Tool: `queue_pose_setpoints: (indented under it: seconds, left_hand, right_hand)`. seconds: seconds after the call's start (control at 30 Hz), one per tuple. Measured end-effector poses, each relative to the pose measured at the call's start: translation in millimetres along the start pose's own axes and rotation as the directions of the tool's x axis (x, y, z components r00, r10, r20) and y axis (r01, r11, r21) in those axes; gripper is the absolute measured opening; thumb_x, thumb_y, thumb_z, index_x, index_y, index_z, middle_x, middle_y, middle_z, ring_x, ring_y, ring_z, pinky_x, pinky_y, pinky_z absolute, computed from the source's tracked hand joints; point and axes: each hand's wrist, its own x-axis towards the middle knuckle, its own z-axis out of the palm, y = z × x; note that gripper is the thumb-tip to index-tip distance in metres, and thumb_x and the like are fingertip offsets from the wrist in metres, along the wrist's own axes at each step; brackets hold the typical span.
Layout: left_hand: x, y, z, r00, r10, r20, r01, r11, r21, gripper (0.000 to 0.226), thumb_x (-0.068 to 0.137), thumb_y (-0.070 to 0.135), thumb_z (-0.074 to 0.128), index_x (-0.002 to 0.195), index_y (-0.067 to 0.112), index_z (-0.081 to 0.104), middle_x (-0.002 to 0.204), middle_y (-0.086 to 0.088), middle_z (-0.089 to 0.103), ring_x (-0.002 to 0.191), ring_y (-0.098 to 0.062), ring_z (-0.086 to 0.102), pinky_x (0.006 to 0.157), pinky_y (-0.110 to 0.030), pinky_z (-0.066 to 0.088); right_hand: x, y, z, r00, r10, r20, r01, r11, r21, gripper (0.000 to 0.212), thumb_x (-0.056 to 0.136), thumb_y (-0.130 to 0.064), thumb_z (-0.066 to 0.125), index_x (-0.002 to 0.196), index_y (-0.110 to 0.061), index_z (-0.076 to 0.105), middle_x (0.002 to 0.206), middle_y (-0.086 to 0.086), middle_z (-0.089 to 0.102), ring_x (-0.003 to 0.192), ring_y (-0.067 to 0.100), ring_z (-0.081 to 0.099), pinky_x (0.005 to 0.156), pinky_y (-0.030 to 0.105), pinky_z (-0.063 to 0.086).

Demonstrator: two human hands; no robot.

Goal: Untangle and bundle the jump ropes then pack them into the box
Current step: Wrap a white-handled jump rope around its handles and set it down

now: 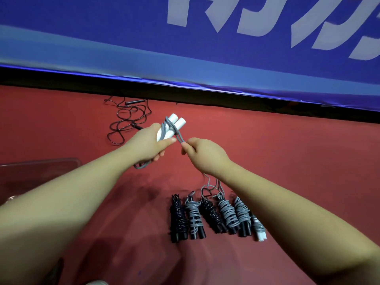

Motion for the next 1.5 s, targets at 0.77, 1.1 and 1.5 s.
queue_pose_setpoints:
  seconds: [0.77,1.1,1.5]
  left_hand:
    - [-7,11,15,0.901,0.123,0.417,-0.339,0.800,0.496,0.026,0.090,0.036,0.062,0.095,0.015,0.047,0.075,0.003,0.048,0.067,-0.018,0.045,0.055,-0.030,0.030]
    - [-22,22,6,0.871,0.199,0.448,-0.317,0.926,0.205,0.026,0.083,0.040,0.069,0.081,0.028,0.045,0.069,0.008,0.049,0.059,-0.008,0.043,0.055,-0.019,0.034]
    - [-16,38,-8,0.945,0.213,0.247,-0.020,0.794,-0.608,0.014,0.097,0.001,0.045,0.091,0.013,0.039,0.068,-0.003,0.047,0.045,-0.006,0.032,0.039,-0.015,0.029]
  right_hand:
    - [11,-8,-70,0.938,-0.305,0.166,0.347,0.828,-0.440,0.027,0.080,-0.045,0.066,0.095,-0.022,0.068,0.091,0.001,0.065,0.087,0.023,0.058,0.062,0.030,0.039]
    - [15,46,-36,0.956,-0.286,0.061,0.262,0.931,0.253,0.026,0.093,-0.028,0.056,0.067,-0.025,0.056,0.067,-0.010,0.057,0.065,0.001,0.051,0.070,0.027,0.041]
    - [8,35,17,0.979,-0.057,-0.197,0.132,0.908,0.397,0.040,0.102,-0.030,0.032,0.066,-0.023,0.045,0.061,-0.007,0.048,0.063,0.017,0.046,0.069,0.037,0.040]
